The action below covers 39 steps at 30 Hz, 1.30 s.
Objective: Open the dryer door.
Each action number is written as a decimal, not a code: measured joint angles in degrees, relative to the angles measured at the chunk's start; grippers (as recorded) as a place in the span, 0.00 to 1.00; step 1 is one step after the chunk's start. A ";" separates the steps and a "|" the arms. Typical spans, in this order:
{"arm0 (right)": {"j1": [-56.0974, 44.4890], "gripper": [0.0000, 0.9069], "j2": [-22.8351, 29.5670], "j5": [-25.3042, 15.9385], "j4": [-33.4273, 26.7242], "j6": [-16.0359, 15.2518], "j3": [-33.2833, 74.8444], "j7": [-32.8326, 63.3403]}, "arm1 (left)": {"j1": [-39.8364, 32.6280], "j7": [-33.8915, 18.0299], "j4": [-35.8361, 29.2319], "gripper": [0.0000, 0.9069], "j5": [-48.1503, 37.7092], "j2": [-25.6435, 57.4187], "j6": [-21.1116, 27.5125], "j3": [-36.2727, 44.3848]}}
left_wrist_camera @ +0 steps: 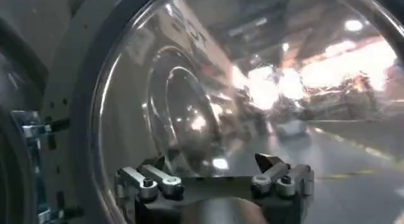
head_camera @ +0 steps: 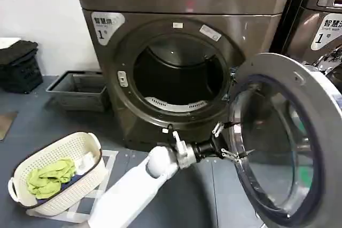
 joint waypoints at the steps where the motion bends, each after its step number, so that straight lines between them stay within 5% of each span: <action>1: -0.02 1.00 0.16 -0.15 -0.24 -0.82 0.49 0.42 | -0.35 -0.08 0.57 1.00 0.06 -0.50 -0.26 0.15; 19: 0.04 1.00 1.98 -1.39 -2.17 -4.26 4.85 3.72 | -4.26 -1.65 10.64 1.00 1.92 -8.27 -2.16 1.73; 39: -0.13 1.00 1.71 -0.88 -2.07 -5.64 5.94 3.60 | -2.75 -1.33 8.71 1.00 1.22 -8.06 0.27 1.54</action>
